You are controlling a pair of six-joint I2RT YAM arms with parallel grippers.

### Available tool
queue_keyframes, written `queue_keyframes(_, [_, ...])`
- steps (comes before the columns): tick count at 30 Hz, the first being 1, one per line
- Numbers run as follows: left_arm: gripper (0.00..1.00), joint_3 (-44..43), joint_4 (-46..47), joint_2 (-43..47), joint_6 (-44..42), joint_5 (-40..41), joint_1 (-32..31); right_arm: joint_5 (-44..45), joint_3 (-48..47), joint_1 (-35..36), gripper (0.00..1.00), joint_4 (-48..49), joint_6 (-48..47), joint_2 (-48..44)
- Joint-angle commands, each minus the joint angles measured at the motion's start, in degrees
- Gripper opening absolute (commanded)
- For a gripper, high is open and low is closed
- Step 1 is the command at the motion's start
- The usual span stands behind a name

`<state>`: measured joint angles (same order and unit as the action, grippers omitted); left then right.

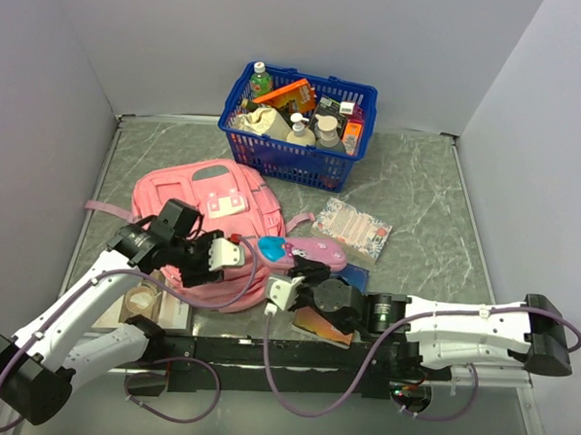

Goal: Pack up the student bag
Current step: Place the stationery in the student bag.

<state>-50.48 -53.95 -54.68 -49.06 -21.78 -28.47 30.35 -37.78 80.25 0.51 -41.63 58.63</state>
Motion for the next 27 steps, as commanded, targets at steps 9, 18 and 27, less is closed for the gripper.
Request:
queue_keyframes(9, [0.47, 6.4, 15.5, 0.5, -2.8, 11.2, -0.5, 3.8, 2.9, -0.1, 0.11, 2.7, 5.8, -6.8])
queue_keyframes(18, [0.54, 8.4, 16.4, 0.5, -6.4, 15.1, -2.8, 2.8, 2.7, 0.0, 0.11, 2.9, 6.1, -6.6])
queue_keyframes(27, [0.01, 0.7, 24.4, -0.4, -0.3, 16.3, -2.9, 0.2, 3.2, 0.1, 0.11, 1.8, 7.4, -6.8])
